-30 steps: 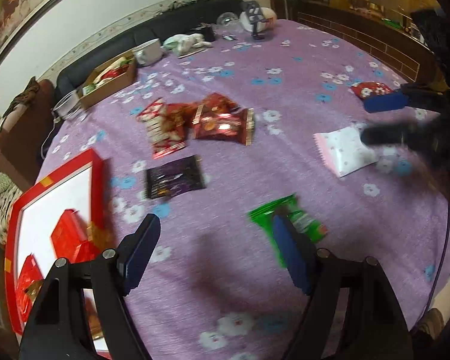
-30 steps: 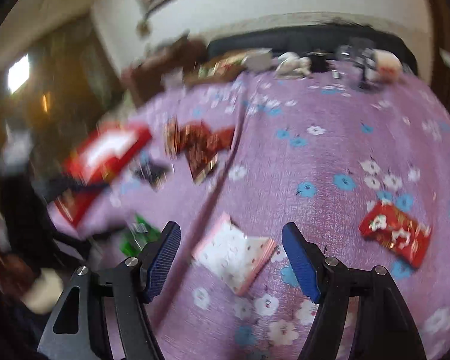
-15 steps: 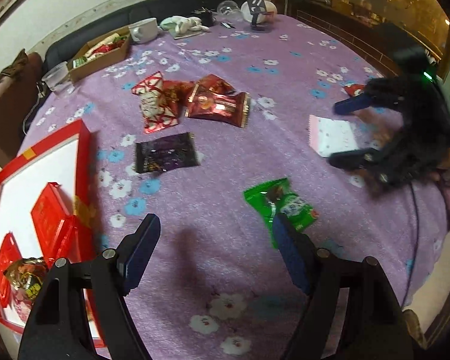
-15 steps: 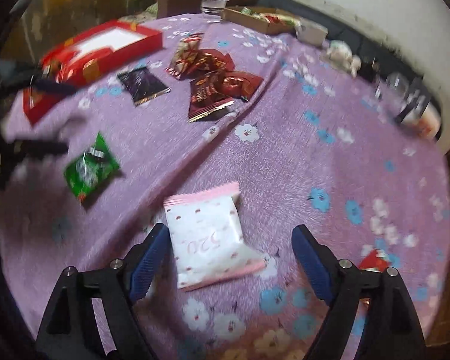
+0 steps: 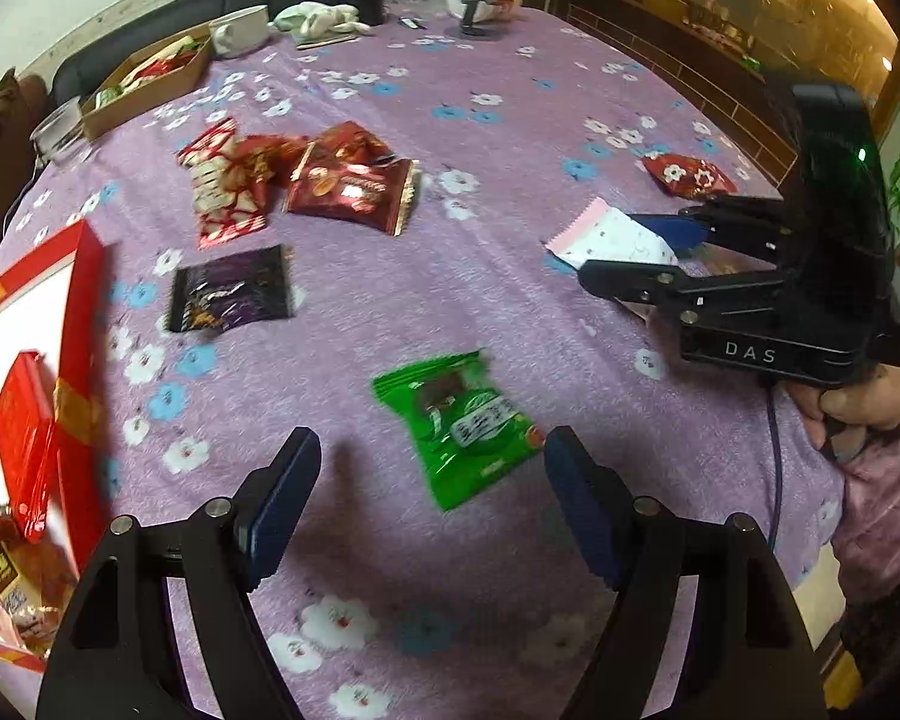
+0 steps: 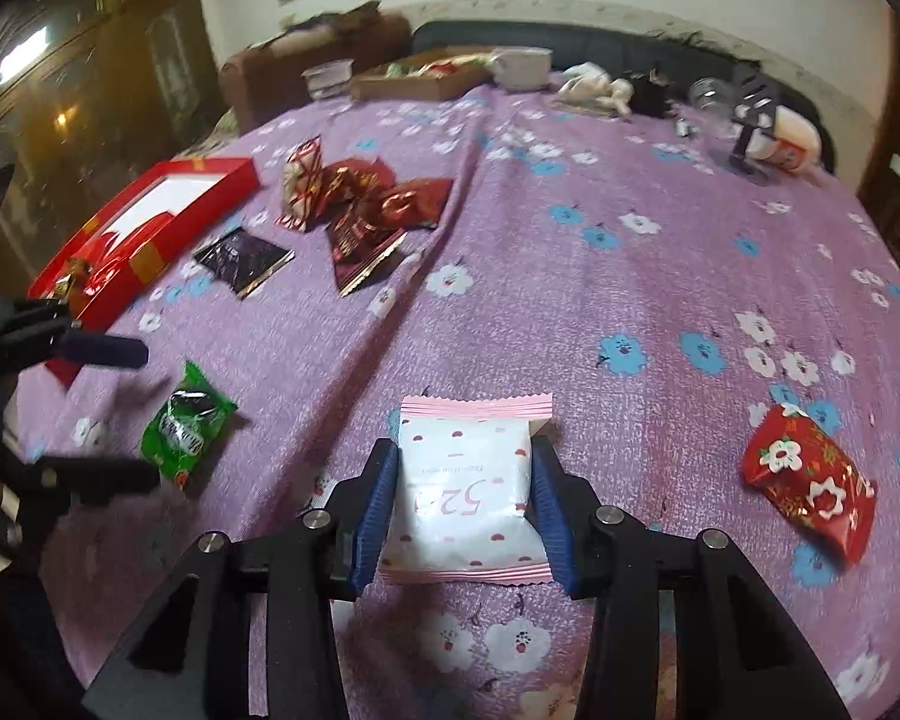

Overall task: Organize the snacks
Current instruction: 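Grasp the green candy with the left tool while the right tool holds the white packet, then drop the green candy and white packet into the tray with both tools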

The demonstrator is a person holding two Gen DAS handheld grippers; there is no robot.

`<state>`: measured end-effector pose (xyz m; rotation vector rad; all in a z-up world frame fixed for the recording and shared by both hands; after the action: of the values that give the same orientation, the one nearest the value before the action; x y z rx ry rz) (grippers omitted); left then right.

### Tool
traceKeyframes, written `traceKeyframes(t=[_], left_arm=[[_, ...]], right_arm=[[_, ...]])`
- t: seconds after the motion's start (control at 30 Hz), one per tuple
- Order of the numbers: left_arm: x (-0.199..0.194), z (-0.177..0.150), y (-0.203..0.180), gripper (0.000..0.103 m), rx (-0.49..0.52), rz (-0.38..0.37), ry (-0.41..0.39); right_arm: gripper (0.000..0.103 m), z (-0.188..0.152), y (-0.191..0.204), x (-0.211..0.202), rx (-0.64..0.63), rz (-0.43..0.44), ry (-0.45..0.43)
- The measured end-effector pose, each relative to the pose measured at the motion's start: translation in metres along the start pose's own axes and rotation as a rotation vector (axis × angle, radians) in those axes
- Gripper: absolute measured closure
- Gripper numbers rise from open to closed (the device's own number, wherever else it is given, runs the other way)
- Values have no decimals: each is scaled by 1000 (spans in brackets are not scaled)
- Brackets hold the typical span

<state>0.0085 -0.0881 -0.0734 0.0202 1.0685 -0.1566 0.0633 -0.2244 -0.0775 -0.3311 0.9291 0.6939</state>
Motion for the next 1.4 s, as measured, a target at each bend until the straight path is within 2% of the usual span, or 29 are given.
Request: traceKeyframes(t=[0.17,0.27,0.37,0.4,0.5,0.6,0.87,0.9,1.0,1.13,1.4], left_arm=[[12,4,6,26,-2,52,-35],[13,2,7,27,0,34,-53],[14,2,7,38,13,11,-58],[13,3,7,48,15,7,-64],[11,4,5,66,37,-8,-80],[10,4,7,69,33,-27,-92],[5,2,22,77,6,-49,-104],[4,2,24,82,4,-50,-107],[-4,0,29,83,-3,-54,-124],[-13,-1,36,84,-6,-55,-149],[-36,-5,57,84,-46,-67,-210]], right_arm=[[57,2,-8,-1,51,35,-16],[56,2,-9,-1,58,47,-20],[56,3,-8,0,59,52,-22],[56,3,-8,1,58,52,-22],[57,3,-8,1,55,46,-20],[62,4,-3,1,34,10,-13],[64,7,19,1,58,40,1],[64,6,18,1,72,44,3],[64,9,12,-4,142,59,-1],[64,18,14,-15,171,98,-28],[64,47,53,-21,167,183,-62]])
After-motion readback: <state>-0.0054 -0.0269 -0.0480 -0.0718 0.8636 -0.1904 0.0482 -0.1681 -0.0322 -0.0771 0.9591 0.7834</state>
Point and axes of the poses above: each gripper's, at about its wrist camera, not at the fingertips, and x roughly the way its jaws point, y to its left, z to its top, the point moved 6 cm from there along x, roughly the way its jaws point, and after that the axes turned 4 degrees about -x, right-handed, at the moved point
